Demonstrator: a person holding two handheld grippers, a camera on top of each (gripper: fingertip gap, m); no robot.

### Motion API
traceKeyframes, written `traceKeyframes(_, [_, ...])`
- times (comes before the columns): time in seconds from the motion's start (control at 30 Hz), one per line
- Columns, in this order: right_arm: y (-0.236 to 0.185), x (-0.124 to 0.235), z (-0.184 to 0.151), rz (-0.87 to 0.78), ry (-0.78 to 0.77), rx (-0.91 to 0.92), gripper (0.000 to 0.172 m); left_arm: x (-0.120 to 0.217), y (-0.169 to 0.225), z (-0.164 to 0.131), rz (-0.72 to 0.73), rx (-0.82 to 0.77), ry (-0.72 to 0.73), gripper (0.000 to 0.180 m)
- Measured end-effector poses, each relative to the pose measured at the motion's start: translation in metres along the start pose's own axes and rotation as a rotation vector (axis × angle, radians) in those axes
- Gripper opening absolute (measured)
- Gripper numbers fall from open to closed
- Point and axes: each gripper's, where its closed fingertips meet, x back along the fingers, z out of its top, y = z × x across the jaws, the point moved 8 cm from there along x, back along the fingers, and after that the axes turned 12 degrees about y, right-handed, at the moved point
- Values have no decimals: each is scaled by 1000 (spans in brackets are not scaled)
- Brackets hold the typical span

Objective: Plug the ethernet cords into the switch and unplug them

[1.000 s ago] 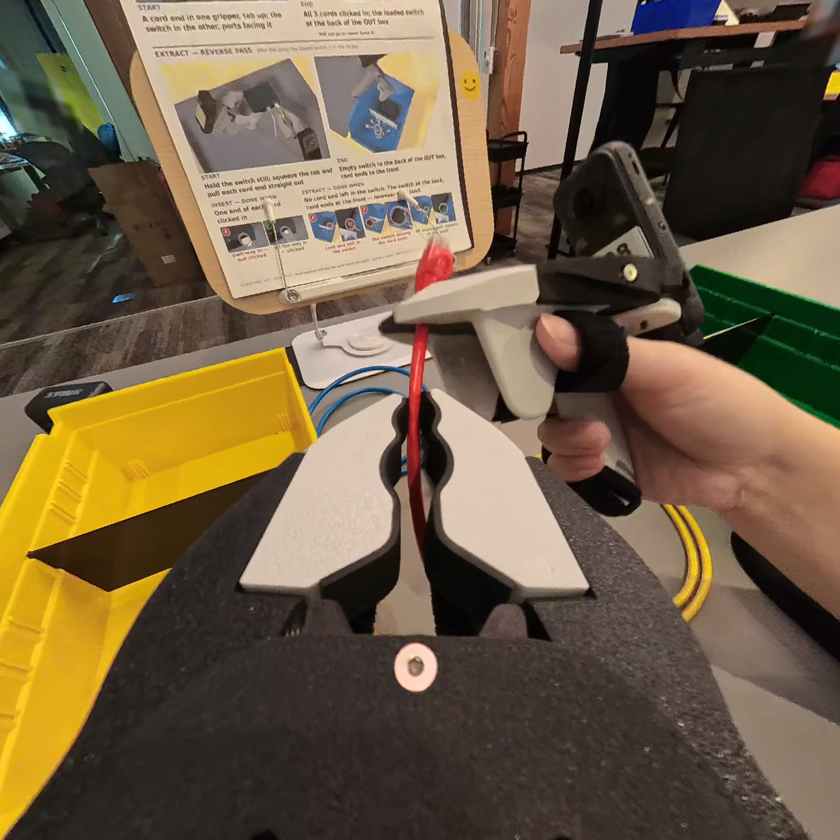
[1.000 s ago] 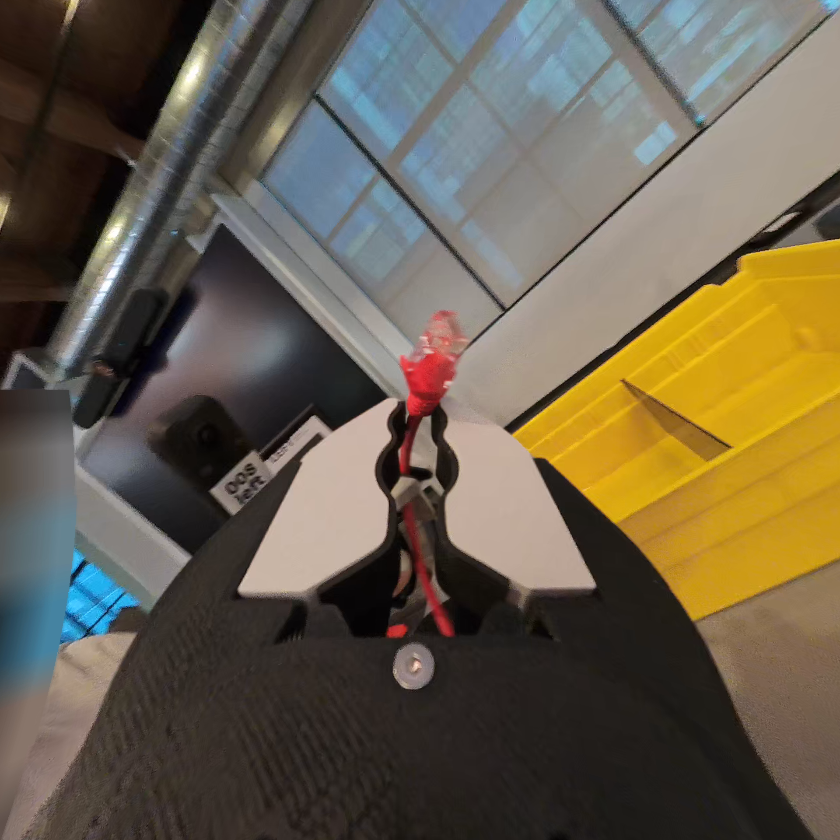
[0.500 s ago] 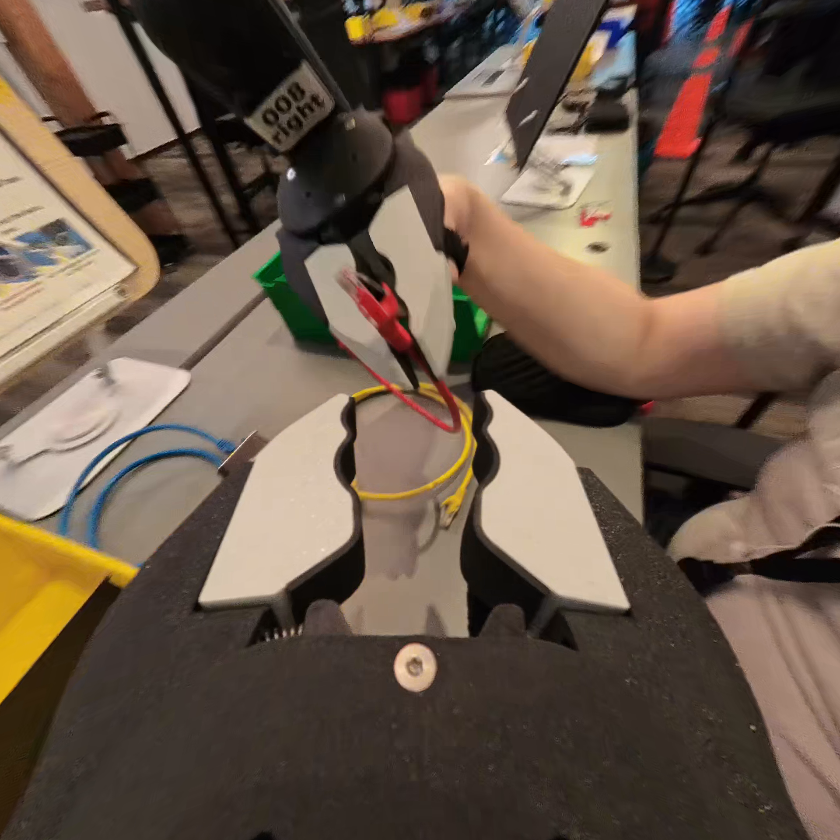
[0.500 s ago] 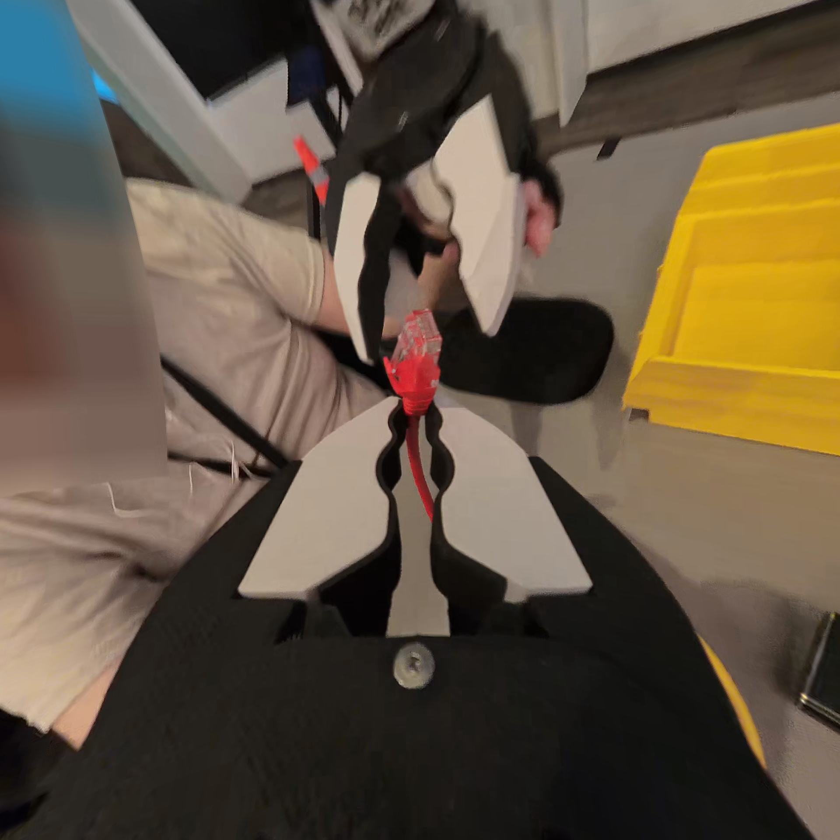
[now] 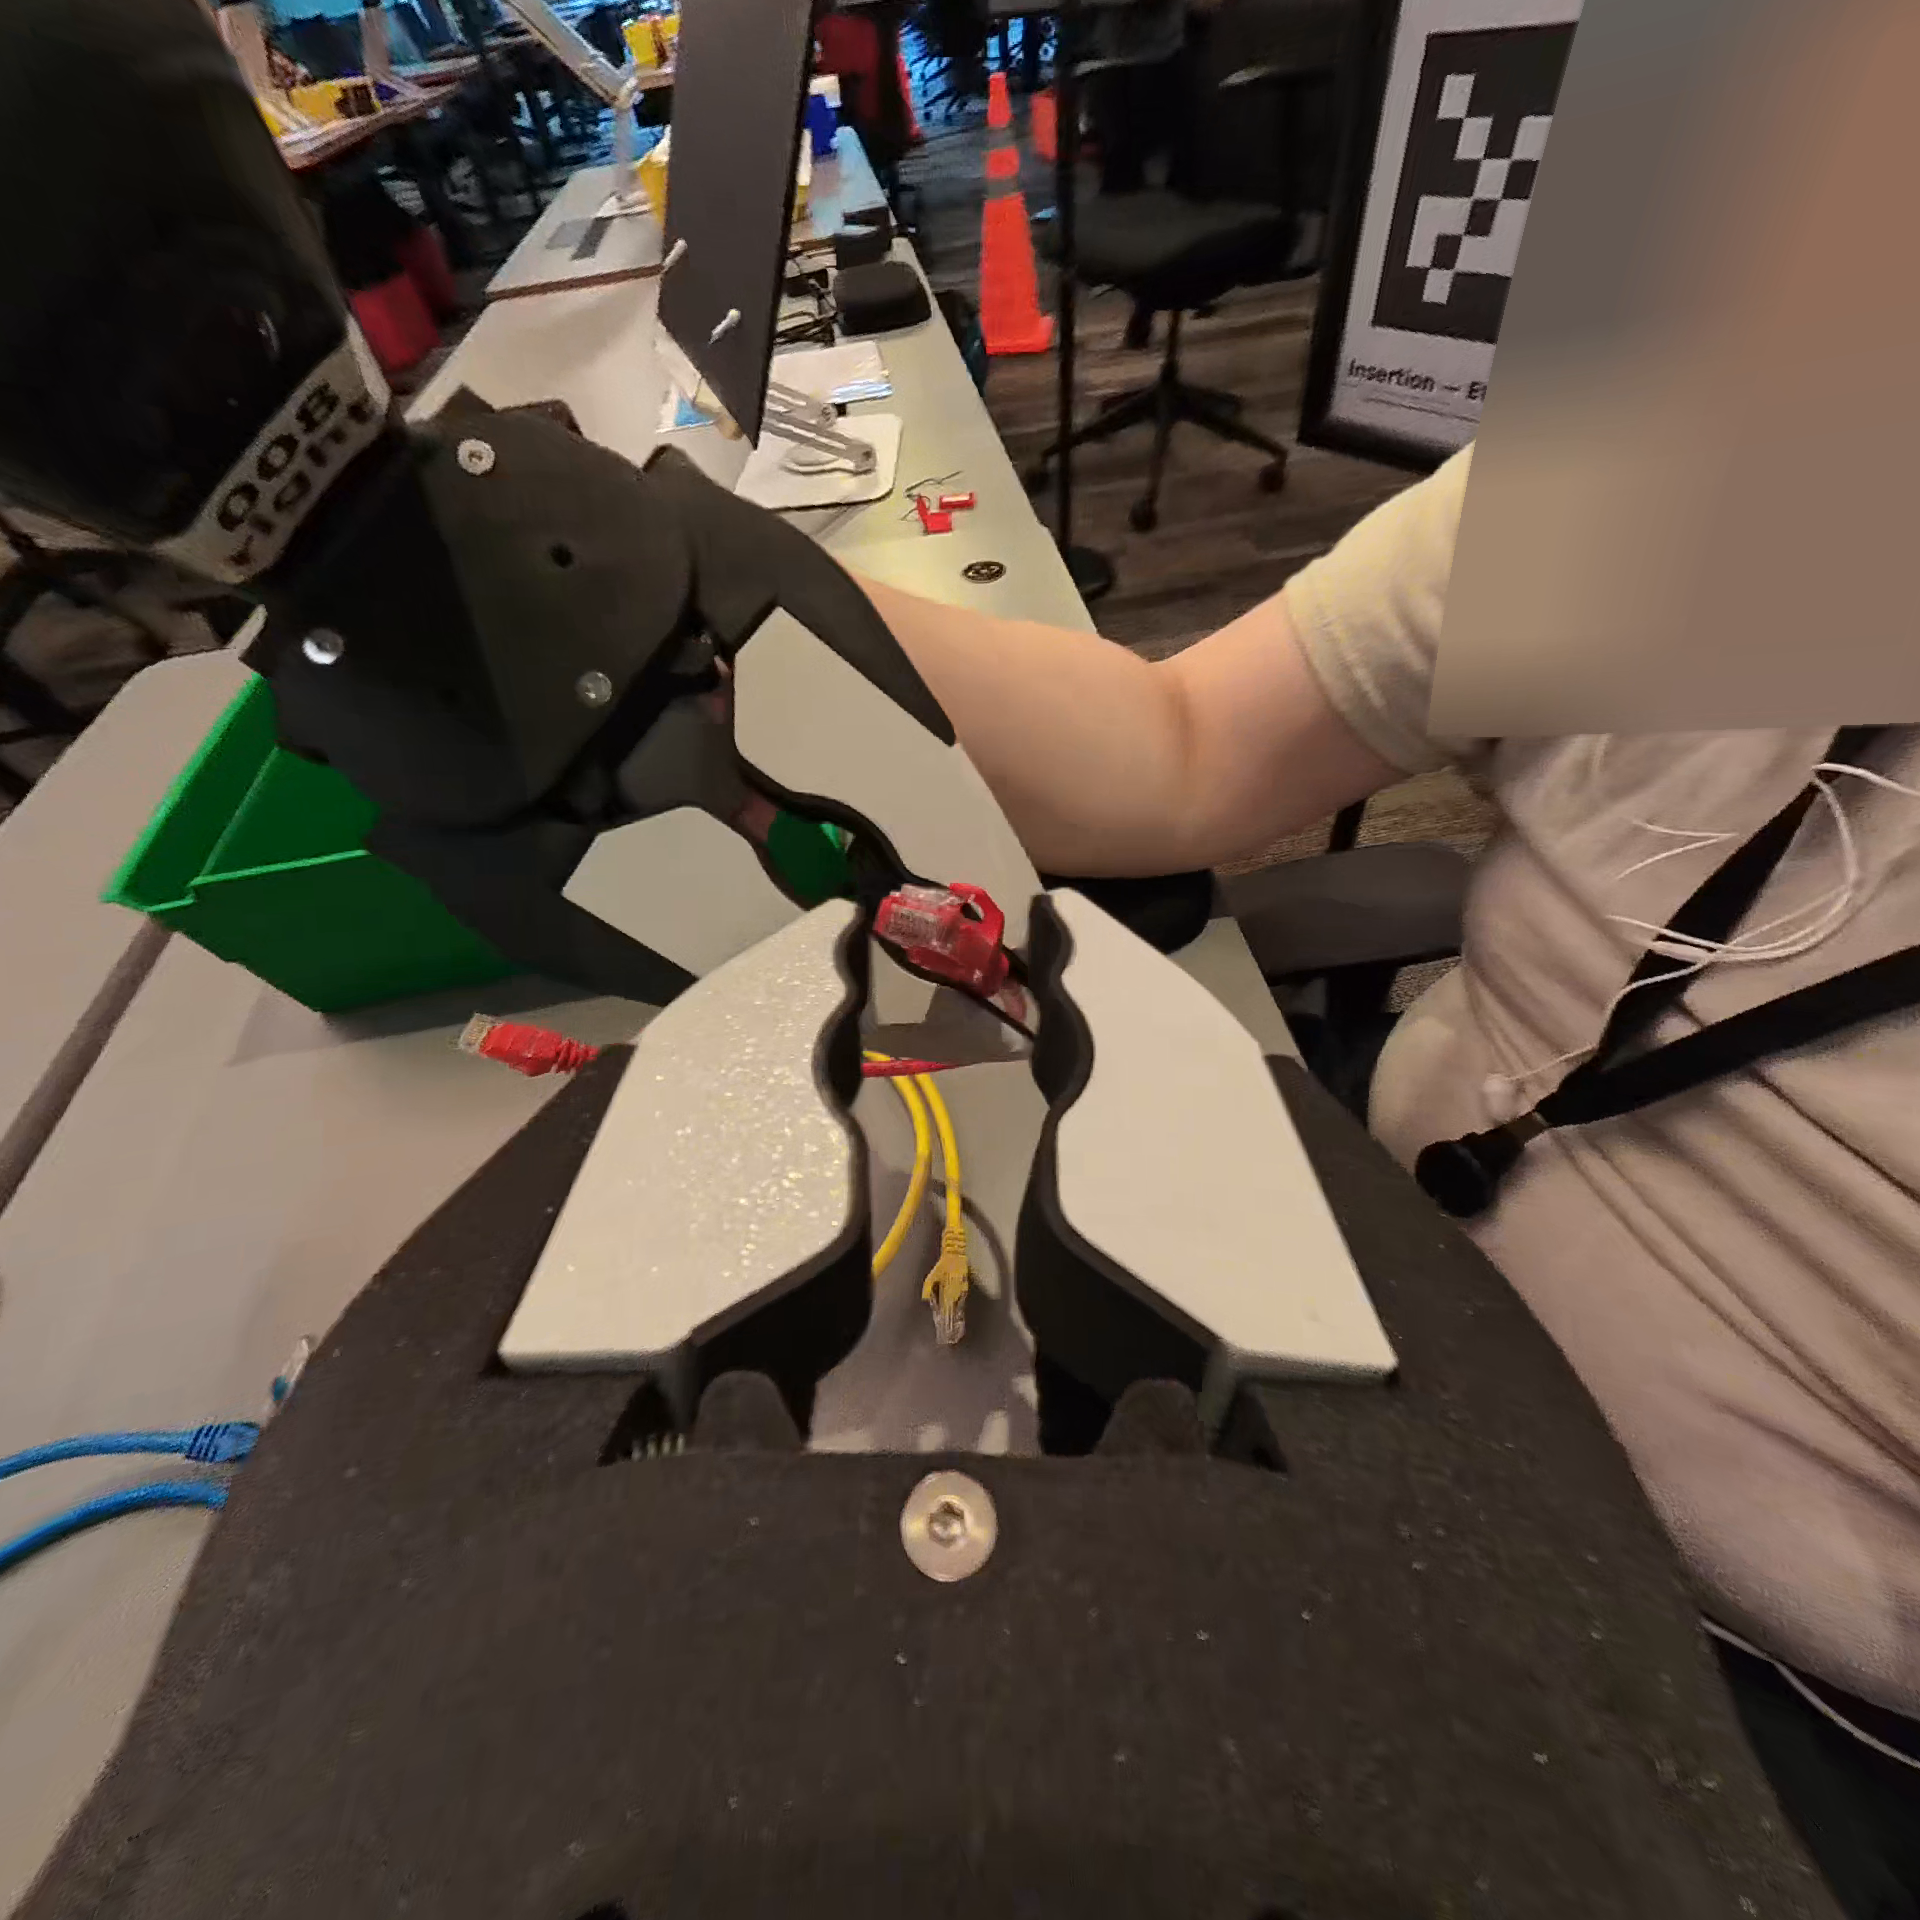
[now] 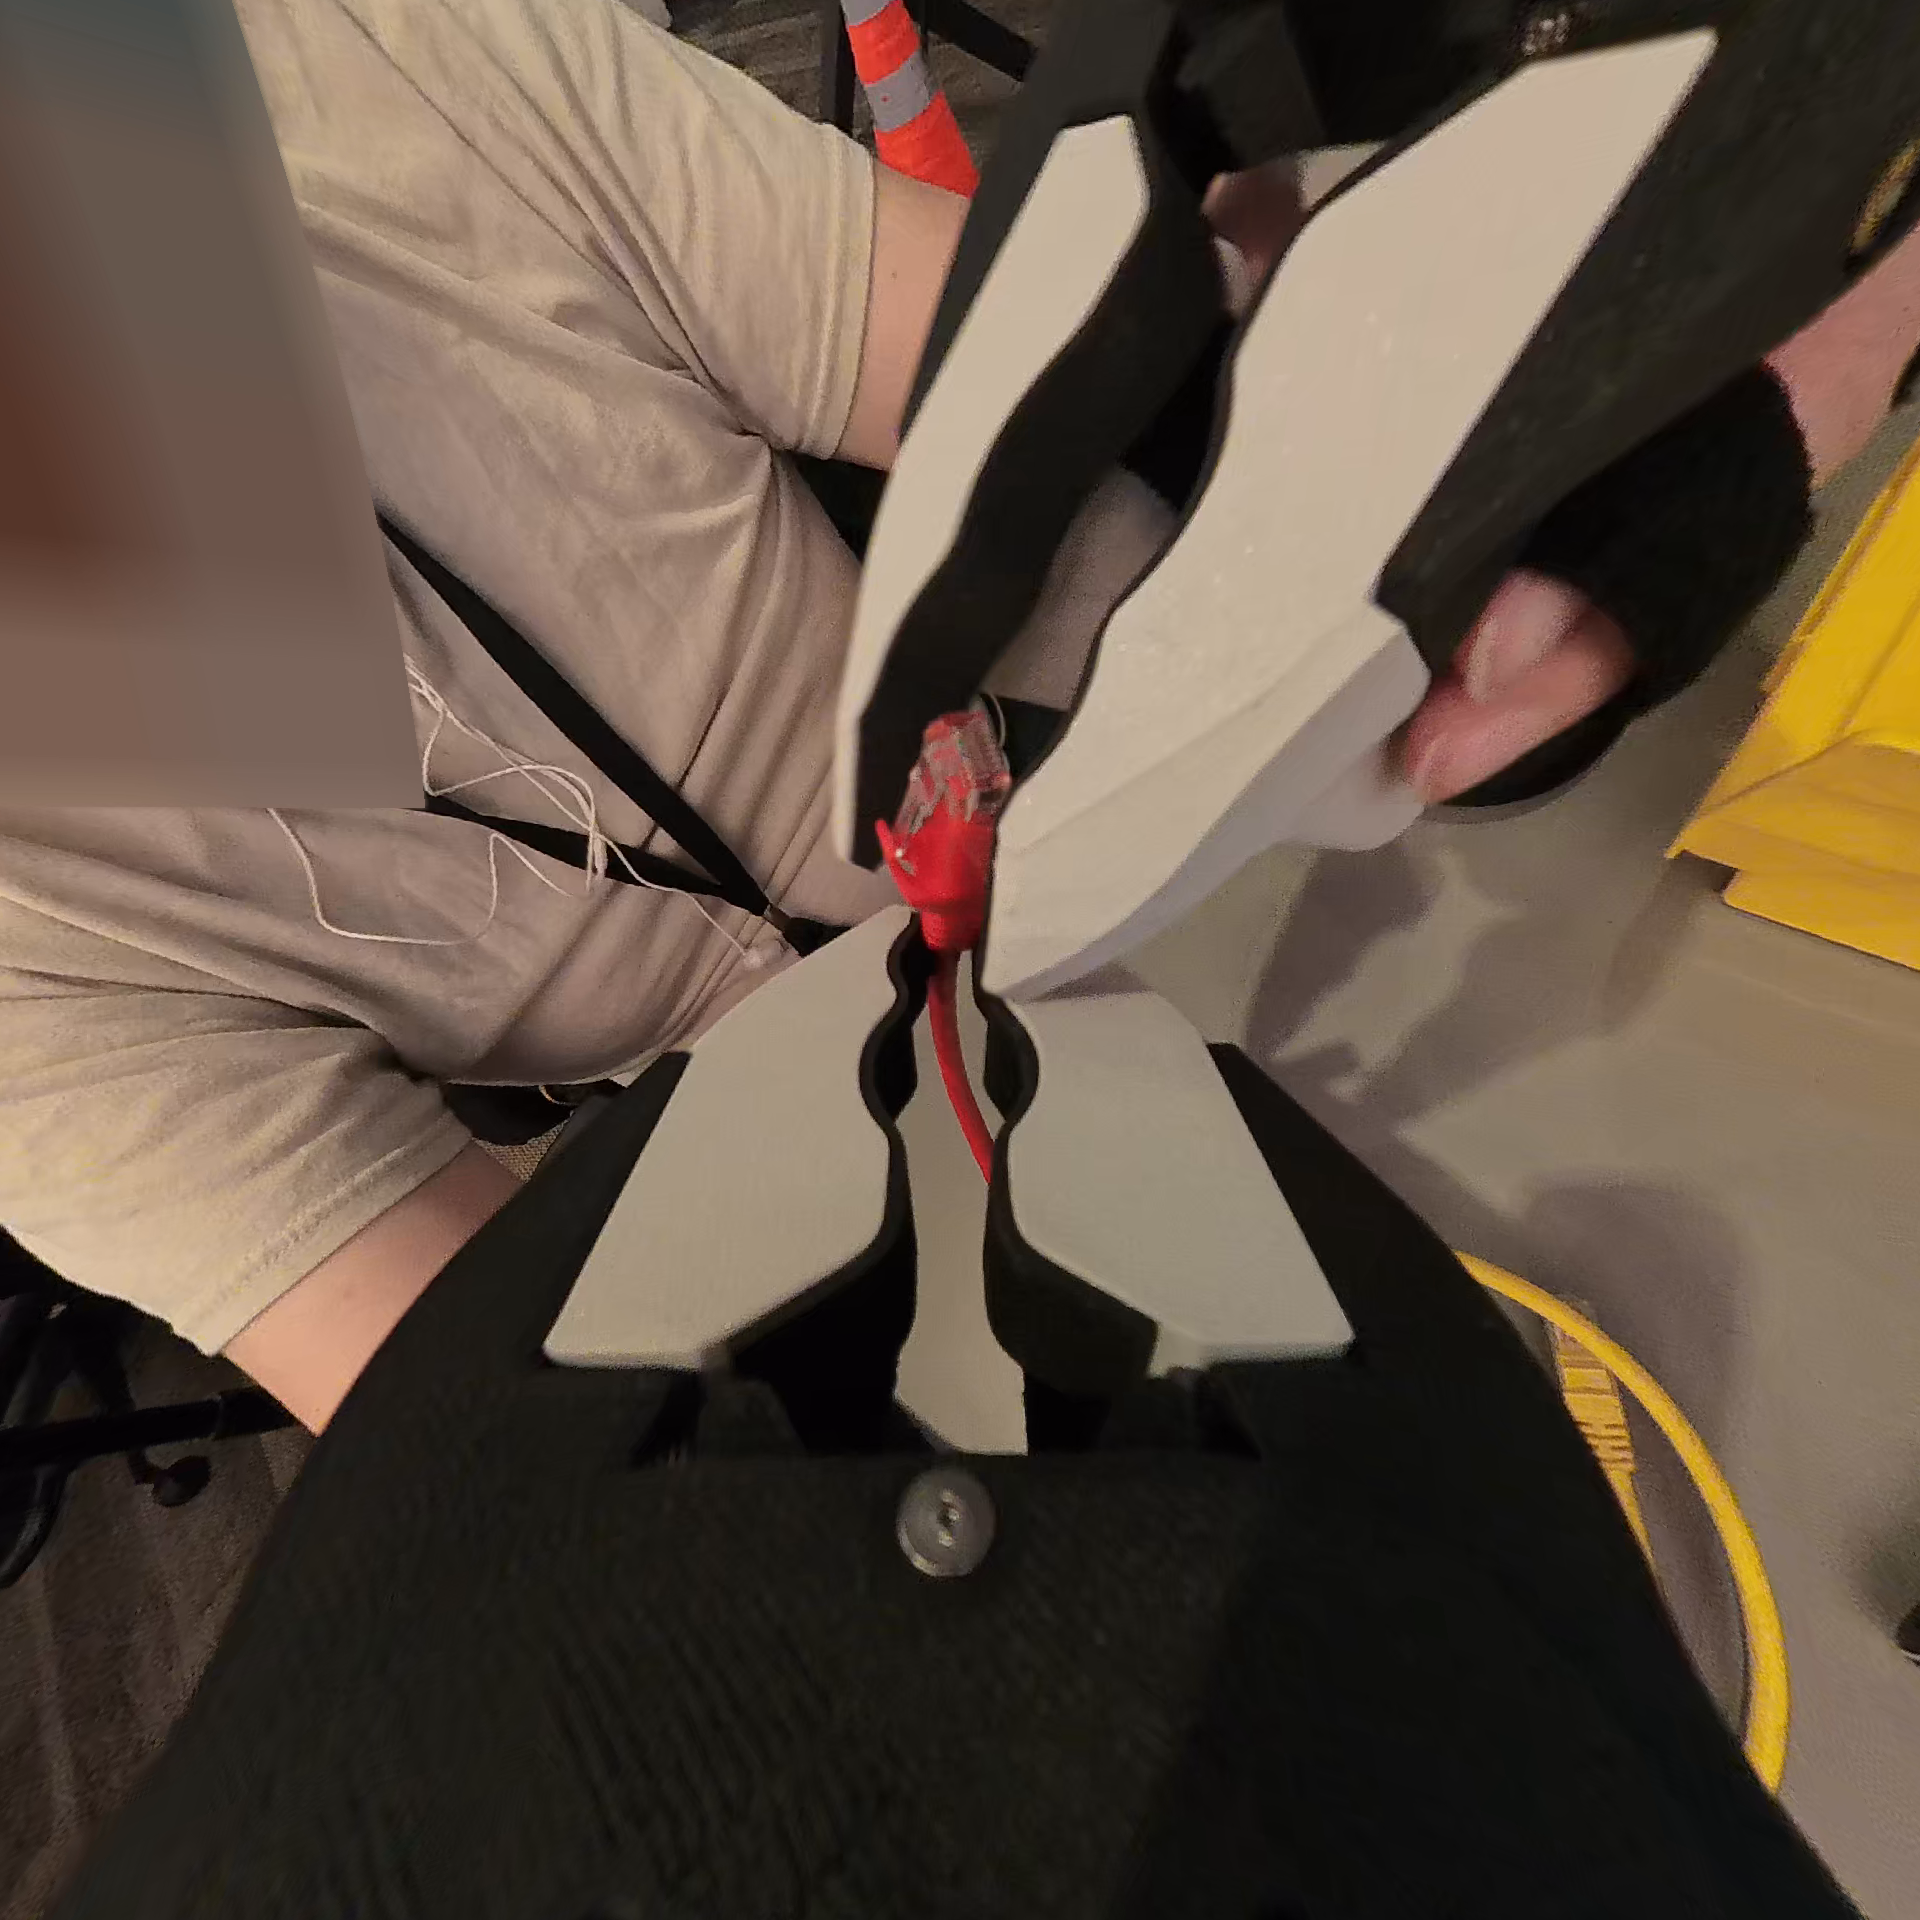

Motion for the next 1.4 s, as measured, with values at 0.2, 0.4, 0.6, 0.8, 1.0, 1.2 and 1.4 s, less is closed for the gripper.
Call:
traceKeyframes(0.2, [-1,3,-2,11,2,2,9,-1,-3,-3,-43,20,16,18])
traceKeyframes(0.4, [9,37,6,-254,154,98,21,8,-29,7,148,119,77,14])
traceKeyframes(0.6, [-33,107,52,-749,696,439,27,37,-74,33,348,255,273,12])
traceKeyframes(0.8, [-54,51,69,-469,623,667,15,45,-108,62,374,323,294,12])
traceKeyframes(1.0, [20,-5,70,-506,557,520,31,39,-120,104,471,216,149,12])
traceKeyframes(1.2, [48,25,64,-655,1118,402,40,36,-115,134,482,191,156,12])
traceKeyframes(1.4, [39,57,44,-562,1535,514,57,14,-102,128,459,155,104,12])
